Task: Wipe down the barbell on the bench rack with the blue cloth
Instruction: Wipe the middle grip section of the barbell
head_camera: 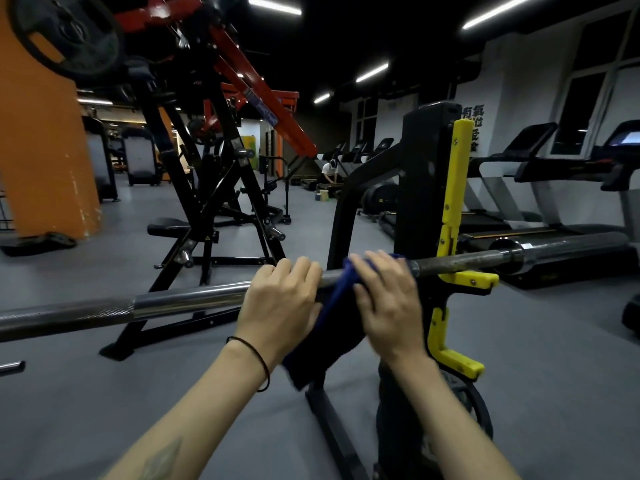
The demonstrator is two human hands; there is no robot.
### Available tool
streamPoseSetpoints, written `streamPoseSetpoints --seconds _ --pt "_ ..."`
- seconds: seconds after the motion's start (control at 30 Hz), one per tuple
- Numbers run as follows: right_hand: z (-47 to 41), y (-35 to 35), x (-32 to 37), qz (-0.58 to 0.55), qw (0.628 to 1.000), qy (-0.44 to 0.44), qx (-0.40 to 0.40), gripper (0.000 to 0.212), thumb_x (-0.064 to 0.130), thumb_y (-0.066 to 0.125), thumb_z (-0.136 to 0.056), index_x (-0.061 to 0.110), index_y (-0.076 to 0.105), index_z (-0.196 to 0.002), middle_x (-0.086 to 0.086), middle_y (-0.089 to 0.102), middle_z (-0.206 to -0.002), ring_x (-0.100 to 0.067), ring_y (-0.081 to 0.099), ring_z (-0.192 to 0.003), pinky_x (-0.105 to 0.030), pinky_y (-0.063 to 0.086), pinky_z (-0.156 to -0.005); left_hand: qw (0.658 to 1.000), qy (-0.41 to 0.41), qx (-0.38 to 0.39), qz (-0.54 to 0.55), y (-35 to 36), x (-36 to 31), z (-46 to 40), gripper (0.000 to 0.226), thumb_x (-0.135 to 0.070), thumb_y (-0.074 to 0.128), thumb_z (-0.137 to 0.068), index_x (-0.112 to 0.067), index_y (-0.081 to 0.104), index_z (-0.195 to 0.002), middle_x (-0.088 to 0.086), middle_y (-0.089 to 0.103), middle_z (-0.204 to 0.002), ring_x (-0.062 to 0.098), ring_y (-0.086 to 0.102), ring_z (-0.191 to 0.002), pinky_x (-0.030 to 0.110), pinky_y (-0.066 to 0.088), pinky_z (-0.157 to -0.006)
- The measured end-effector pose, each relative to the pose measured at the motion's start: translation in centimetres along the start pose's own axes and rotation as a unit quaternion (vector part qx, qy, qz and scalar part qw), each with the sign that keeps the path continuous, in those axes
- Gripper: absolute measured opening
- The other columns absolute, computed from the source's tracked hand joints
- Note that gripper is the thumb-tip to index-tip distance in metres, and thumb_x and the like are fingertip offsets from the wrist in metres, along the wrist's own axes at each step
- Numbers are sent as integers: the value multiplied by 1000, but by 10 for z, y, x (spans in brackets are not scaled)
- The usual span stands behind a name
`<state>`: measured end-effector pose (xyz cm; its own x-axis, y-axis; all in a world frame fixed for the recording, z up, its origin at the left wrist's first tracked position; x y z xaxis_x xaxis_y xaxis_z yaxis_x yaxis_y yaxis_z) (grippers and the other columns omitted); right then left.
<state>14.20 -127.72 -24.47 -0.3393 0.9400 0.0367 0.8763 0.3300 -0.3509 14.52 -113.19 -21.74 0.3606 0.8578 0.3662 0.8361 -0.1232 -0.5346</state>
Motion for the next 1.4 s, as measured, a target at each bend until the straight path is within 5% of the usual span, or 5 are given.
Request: streamPoseSetpoints --seconds 0.23,0.43,0.73,1.07,1.4 --pt "4 10 4 -107 949 275 -113 47 28 28 -110 11 65 -133 -9 54 -148 -28 27 -154 -45 7 -130 1000 -21 2 -3 -2 3 -5 20 -37 57 -83 -18 56 -90 2 54 -83 24 53 -70 35 35 -57" --pt "-1 10 41 -47 998 29 -4 43 28 39 -108 18 57 -147 -6 56 -147 -26 42 -146 -47 21 -127 1000 -15 4 -11 -1 6 -10 13 -7 62 -76 -16 56 -82 3 54 -70 26 53 -54 34 33 -48" --pt "2 10 7 -103 942 296 -118 49 29 28 -108 12 68 -129 -7 56 -145 -25 27 -154 -46 4 -130 993 -40 99 -50 12 10 -18 41 -17 92 -53 -21 55 -70 -4 51 -49 20 51 -37 26 12 -47" --pt "2 -10 -35 -8 994 111 -11 46 32 34 -109 16 58 -145 -8 55 -147 -29 41 -146 -45 14 -129 928 -90 331 147 49 25 -33 28 -46 64 -82 -23 67 -97 -1 58 -81 27 56 -76 32 39 -66" --pt "2 6 23 -28 999 19 19 46 31 38 -109 19 54 -149 -6 53 -151 -26 39 -148 -47 16 -128 1000 28 15 1 0 0 -15 20 -16 73 -71 -16 54 -78 3 56 -68 25 56 -52 30 24 -47"
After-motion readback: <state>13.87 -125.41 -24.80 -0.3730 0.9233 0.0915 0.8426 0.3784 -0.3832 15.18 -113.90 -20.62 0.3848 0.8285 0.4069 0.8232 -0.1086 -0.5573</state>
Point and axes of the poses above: each hand's wrist, its own z-axis away from the middle knuckle, its own y-axis out of the palm, x = y × z, the point moved 10 cm from there along -z, towards the middle knuckle
